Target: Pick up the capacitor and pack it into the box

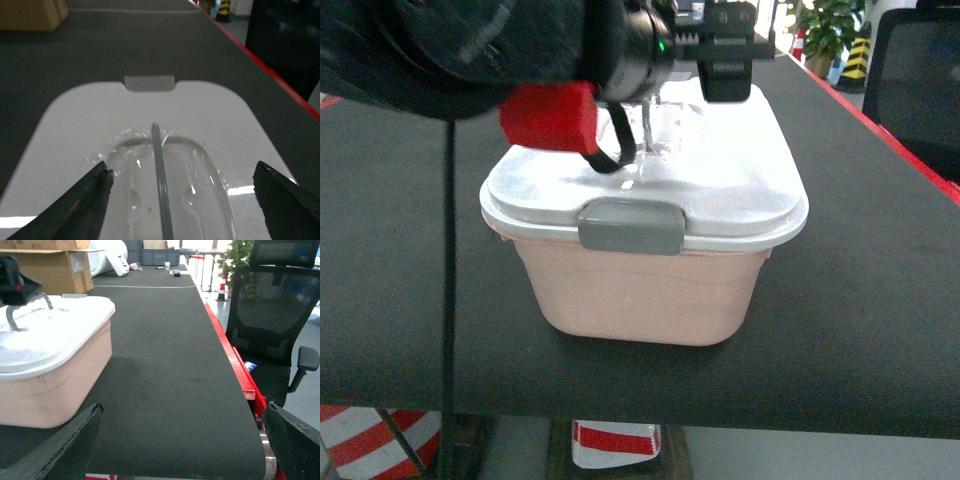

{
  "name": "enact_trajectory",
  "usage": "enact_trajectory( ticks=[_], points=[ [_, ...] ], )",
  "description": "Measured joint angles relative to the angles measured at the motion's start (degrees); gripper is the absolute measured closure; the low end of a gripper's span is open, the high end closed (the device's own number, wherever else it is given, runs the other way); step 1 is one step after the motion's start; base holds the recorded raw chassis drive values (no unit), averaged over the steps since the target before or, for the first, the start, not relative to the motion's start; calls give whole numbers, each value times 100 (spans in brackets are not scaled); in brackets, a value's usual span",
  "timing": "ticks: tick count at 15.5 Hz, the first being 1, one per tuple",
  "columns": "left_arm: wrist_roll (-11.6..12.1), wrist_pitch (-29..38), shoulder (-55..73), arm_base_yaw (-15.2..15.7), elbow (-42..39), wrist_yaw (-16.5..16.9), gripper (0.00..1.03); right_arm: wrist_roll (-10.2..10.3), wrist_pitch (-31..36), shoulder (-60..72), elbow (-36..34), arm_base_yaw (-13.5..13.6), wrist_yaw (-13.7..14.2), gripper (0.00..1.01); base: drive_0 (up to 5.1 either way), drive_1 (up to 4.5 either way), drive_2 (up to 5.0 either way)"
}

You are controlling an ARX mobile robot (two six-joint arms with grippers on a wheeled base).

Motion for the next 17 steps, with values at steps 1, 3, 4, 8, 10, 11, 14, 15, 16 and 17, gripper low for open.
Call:
enact_trajectory(
  ticks=[1,3,4,8,10,11,14,15,16,17],
  points=[
    [0,31,-57,15,-35,0,16,0,0,0,0,0,0,3,0,0,0],
    [31,404,-732,337,-485,50,4,0,0,0,0,0,2,3,0,0,0],
    [94,820,-1252,669,-1008,179,5,0,0,0,0,0,0,3,0,0,0],
    [1276,3348,-3119,1690,-4212,557,5,2,0,0,0,0,0,3,0,0,0],
    [1412,4288,-2964,2516,-5807,625,5,0,0,0,0,0,2,3,0,0,0],
    [1379,4288,-2702,2734,-6443,632,5,0,0,0,0,0,0,3,0,0,0],
    [1198,4332,-1657,2756,-6951,890,8,2,2,0,0,0,2,3,0,0,0],
    [955,4262,-1486,3036,-6972,1541,20,0,2,0,0,0,2,3,0,0,0],
    [828,4210,-1753,3082,-6994,1773,31,0,-2,0,0,0,-4,3,0,0,0],
    [787,4323,-2450,3071,-7003,1862,41,0,-2,0,0,0,-2,3,0,0,0]
  ],
)
